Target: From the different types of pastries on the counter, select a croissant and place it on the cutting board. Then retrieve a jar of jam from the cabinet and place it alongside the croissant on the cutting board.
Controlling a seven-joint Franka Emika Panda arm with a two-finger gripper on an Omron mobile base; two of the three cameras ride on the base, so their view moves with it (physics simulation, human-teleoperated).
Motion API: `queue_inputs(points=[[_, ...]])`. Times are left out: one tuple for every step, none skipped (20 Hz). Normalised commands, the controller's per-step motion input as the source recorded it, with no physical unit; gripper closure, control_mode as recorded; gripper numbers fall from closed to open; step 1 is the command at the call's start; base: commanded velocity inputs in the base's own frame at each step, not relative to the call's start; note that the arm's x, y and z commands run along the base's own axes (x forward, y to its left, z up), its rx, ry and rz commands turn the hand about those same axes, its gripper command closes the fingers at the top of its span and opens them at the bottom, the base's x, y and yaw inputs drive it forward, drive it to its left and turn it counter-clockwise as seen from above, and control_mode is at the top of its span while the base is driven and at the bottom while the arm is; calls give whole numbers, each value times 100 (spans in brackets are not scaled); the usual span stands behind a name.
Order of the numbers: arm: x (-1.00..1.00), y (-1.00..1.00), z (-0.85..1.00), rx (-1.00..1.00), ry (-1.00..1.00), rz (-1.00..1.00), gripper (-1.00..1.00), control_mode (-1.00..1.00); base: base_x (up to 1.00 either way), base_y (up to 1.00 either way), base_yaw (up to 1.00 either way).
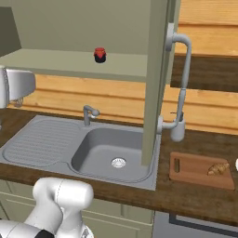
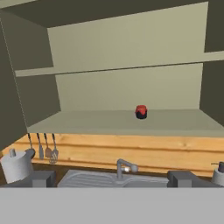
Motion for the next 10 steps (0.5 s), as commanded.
queue_inputs(points=[[0,0,-2,0,0,0,-100,-100,0,0,0],[29,0,0,0,0,0,-100,-100,0,0,0],[22,0,0,-5,0,0,-100,-100,0,0,0],[34,0,0,-9,-4,0,-100,-100,0,0,0],[24,-4,0,-11,-8,0,-100,-100,0,0,0],[24,-9,0,-10,-5,0,-100,-100,0,0,0],[24,-11,0,-10,-6,0,-100,-100,0,0,0],[9,-15,-6,-9,-5,-1,-100,-100,0,0,0],[8,-11,-11,-9,-5,-1,-100,-100,0,0,0],[1,-10,-16,-8,-4,-1,-100,-100,0,0,0]])
